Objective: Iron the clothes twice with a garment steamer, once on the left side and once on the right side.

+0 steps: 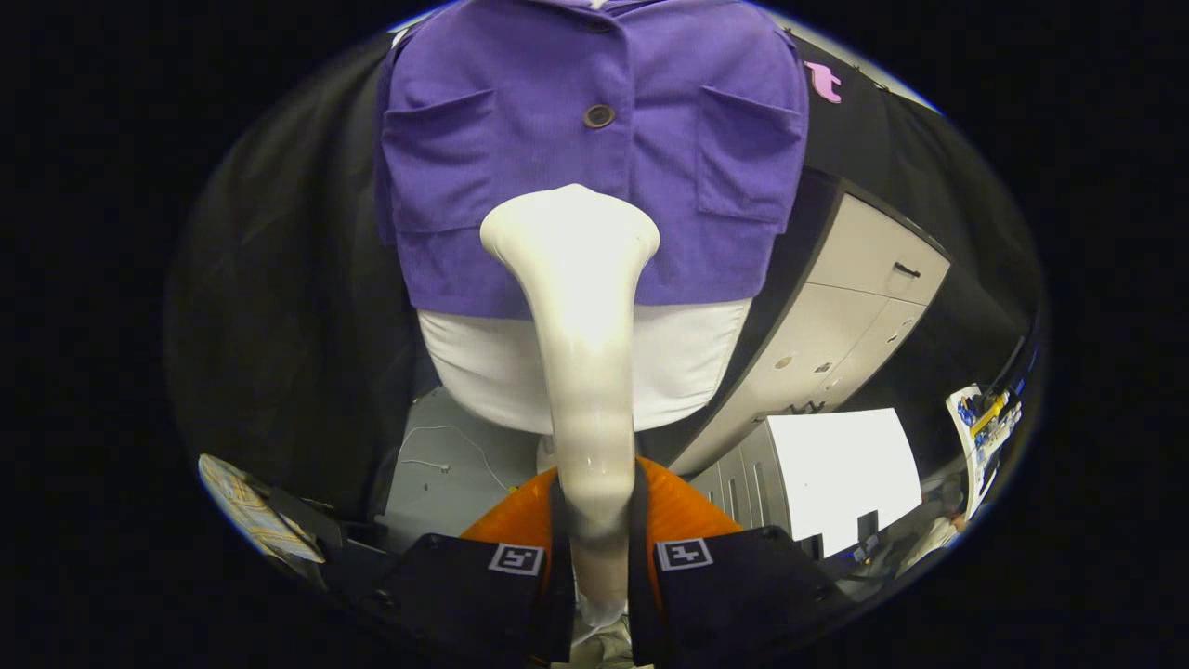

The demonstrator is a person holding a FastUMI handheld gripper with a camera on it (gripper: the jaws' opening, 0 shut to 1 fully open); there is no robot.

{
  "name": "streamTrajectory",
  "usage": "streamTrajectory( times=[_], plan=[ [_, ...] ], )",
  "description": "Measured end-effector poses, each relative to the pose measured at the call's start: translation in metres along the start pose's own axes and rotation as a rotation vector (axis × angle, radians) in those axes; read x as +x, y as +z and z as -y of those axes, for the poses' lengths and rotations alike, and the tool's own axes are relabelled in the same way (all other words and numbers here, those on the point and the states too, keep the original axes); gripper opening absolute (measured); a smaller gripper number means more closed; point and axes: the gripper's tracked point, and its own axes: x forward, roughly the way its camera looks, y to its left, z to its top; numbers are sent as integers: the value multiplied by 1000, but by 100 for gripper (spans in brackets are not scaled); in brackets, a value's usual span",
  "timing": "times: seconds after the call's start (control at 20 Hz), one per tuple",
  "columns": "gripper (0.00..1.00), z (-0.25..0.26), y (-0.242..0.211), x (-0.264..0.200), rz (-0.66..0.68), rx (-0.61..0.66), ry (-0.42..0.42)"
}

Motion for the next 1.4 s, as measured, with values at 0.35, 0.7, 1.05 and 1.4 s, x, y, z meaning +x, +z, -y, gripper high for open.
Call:
streamTrajectory(
  times=[0.35, 0.7, 1.05, 1.4],
  plan=[
    [31, 131, 70, -45, 132, 81, -73],
    [31, 274, 156, -109, 306, 139, -166],
    [30, 361, 259, -219, 559, 158, -223],
    [30, 391, 309, -312, 727, 141, -163]
  ],
)
